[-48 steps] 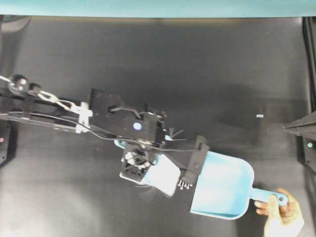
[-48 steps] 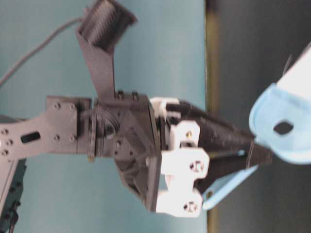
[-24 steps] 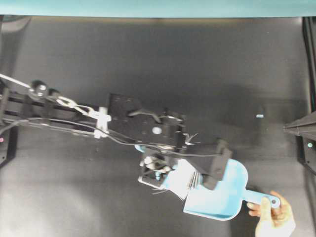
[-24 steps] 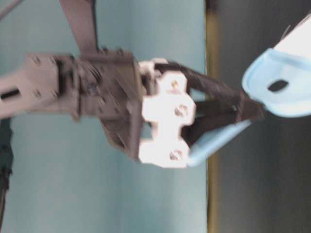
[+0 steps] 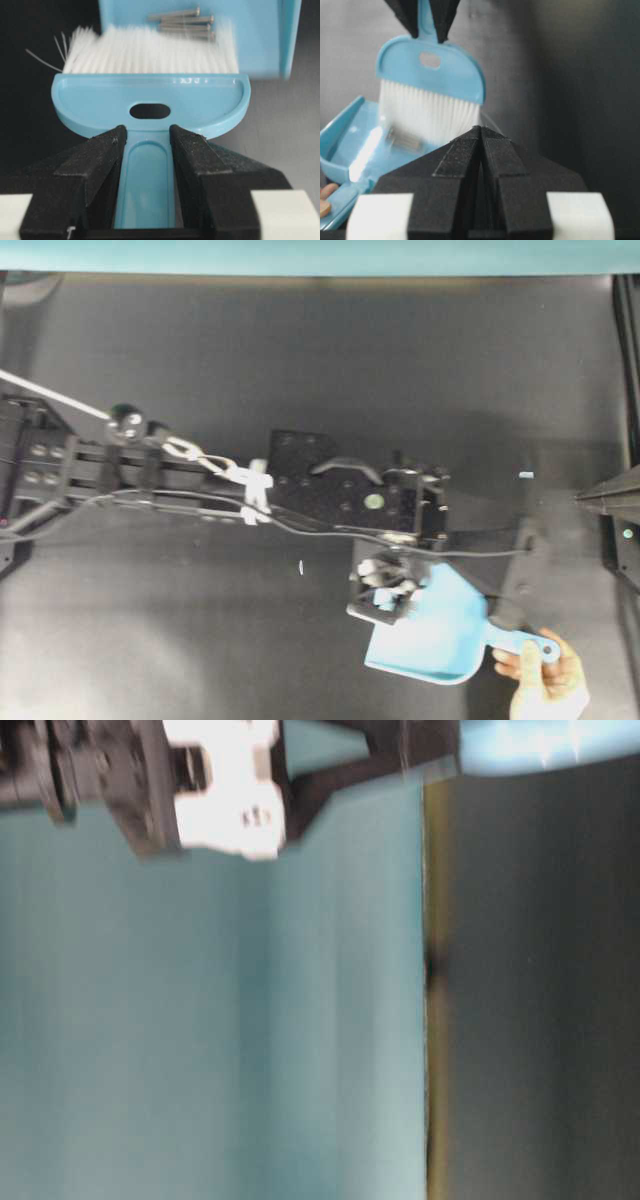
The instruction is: Hold the dustpan with a person, while the left arm uses a hand brush to gather the screws into the dustpan.
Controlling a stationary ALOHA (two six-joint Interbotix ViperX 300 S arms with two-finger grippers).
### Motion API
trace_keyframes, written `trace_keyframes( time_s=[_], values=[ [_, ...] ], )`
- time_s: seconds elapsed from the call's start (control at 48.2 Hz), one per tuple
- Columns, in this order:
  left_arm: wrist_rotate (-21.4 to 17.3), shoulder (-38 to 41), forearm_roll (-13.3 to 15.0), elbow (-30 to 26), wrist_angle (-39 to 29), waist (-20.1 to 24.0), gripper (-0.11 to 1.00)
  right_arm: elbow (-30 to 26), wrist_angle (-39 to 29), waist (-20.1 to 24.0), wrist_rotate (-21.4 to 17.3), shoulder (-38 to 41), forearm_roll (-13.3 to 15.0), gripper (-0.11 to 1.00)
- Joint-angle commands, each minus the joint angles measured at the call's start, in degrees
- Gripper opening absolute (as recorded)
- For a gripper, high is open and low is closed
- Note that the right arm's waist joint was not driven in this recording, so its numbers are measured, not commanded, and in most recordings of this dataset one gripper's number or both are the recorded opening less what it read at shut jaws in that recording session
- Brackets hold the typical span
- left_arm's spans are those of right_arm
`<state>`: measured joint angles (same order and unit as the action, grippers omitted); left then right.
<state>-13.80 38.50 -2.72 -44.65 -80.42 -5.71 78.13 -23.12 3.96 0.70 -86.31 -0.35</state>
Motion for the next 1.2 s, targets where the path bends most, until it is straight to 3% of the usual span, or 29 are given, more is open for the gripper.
trace_keyframes(
  time_s=[0.0,0.187,0.291,0.519,0.664,0.892,1.079,1.183],
  values=[
    [0.00,0.70,-0.18,-2.81,1.58,-0.18,0.30,-0.35,0.18,0.00,0.35,0.26,0.09,-0.01],
    [-0.09,1.14,-0.09,0.88,9.23,-0.70,0.30,-0.44,0.26,-0.09,0.35,0.26,0.09,-0.01],
    [-0.26,0.18,-0.18,2.02,9.84,-0.35,0.30,-0.35,0.26,-0.09,0.35,0.26,0.09,-0.01],
    [-6.50,-5.01,-0.18,2.81,9.67,0.00,0.30,-0.35,0.26,-0.09,0.35,0.26,0.09,-0.01],
    [-8.09,-10.11,-0.09,5.45,9.14,0.00,0.30,-0.35,0.26,-0.09,0.35,0.26,0.09,-0.01],
    [-7.29,-16.61,-0.18,13.89,6.59,0.00,0.30,-0.35,0.26,-0.09,0.35,0.26,0.09,-0.01],
    [-2.72,-21.80,-0.18,22.50,6.86,0.00,0.30,-0.44,0.26,-0.09,0.35,0.26,0.09,-0.01],
    [-1.49,-25.66,-0.18,27.95,10.46,0.09,0.30,-0.44,0.26,0.00,0.35,0.26,0.09,-0.01]
  ],
)
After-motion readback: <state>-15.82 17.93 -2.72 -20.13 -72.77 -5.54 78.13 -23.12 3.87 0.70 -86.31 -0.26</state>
